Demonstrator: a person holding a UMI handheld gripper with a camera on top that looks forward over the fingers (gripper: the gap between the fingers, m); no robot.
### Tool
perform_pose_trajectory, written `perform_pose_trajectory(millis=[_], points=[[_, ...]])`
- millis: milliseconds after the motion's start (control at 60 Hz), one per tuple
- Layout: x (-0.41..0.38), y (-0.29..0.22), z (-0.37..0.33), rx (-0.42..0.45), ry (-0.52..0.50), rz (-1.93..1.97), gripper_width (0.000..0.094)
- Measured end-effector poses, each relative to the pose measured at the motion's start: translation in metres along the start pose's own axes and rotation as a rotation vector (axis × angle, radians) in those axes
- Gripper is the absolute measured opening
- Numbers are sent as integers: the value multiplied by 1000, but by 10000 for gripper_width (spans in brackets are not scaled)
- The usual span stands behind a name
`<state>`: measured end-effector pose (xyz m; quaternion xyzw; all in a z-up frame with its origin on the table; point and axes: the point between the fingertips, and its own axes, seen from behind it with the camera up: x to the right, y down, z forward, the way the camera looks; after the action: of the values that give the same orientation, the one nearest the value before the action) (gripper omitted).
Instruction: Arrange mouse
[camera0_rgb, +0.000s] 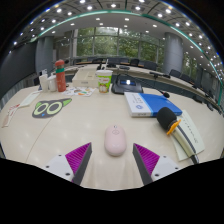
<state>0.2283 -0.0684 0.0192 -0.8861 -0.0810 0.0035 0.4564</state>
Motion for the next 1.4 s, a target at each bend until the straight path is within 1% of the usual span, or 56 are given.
perform_pose_trajectory(millis=[67, 167, 233, 267, 300, 333, 433, 583, 667, 717, 850, 1000, 1083, 1150, 1217, 1233, 1283, 1300, 1400], points=[[4, -7, 23, 0, -10, 10, 810], [7, -11, 49, -11, -26, 13, 744], [6, -10, 61, -26, -32, 23, 648], [7, -9, 65, -25, -31, 32, 579], [8, -11, 67, -21, -26, 31, 491], [9, -12, 68, -21, -26, 30, 485], [10, -12, 68, -23, -26, 21, 431], [13, -15, 66, -42, 7, 13, 340], [14, -25, 59, -40, 24, 23, 336], [13, -42, 50, -20, 33, 38, 336], [-1, -117, 17, 95, 49, 76, 335], [-59, -210, -13, 213, 37, 71, 333], [-113, -241, -14, 231, 16, 56, 332], [-164, -250, -2, 227, -9, 44, 332], [-213, -254, 21, 196, -39, 31, 332], [-227, -244, 25, 191, -48, 28, 332], [-259, -240, 48, 151, -68, 28, 334], [-269, -229, 55, 137, -70, 28, 332], [-306, -196, 101, 60, -65, 26, 333]])
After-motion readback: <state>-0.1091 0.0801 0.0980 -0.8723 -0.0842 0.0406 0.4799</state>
